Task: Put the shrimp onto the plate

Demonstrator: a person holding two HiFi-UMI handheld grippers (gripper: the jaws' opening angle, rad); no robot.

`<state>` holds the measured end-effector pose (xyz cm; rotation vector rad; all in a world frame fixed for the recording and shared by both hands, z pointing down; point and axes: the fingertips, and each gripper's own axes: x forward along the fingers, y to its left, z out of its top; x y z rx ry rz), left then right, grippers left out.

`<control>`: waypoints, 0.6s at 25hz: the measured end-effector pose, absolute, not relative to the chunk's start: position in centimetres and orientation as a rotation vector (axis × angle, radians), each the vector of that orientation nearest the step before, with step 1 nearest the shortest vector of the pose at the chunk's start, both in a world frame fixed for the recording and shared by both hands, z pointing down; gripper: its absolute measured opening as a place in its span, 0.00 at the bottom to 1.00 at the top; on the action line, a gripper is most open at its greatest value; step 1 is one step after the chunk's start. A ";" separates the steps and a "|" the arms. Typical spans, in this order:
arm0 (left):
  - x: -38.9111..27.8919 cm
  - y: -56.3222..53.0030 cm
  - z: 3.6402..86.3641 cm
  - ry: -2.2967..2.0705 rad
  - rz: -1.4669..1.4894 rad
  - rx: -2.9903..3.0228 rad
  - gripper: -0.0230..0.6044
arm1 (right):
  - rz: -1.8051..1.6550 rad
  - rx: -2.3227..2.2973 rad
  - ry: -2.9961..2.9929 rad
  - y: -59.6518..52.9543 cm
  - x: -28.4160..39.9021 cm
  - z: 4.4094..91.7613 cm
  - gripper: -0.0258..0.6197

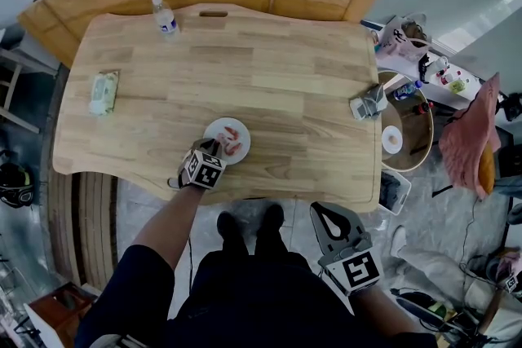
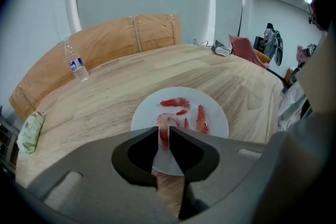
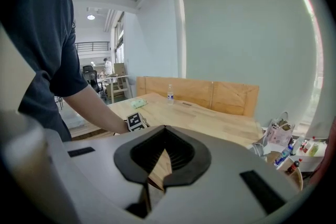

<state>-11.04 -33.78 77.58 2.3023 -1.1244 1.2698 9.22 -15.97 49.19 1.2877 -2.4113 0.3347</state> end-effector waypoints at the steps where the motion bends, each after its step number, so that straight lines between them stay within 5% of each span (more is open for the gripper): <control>1: -11.1 -33.7 77.5 -1.124 1.266 2.303 0.12 | 0.338 1.292 -2.413 -15.9 9.3 49.1 0.05; 15: -9.8 -28.7 63.5 -1.233 0.865 2.464 0.13 | 0.313 1.245 -2.514 -16.0 5.5 46.1 0.05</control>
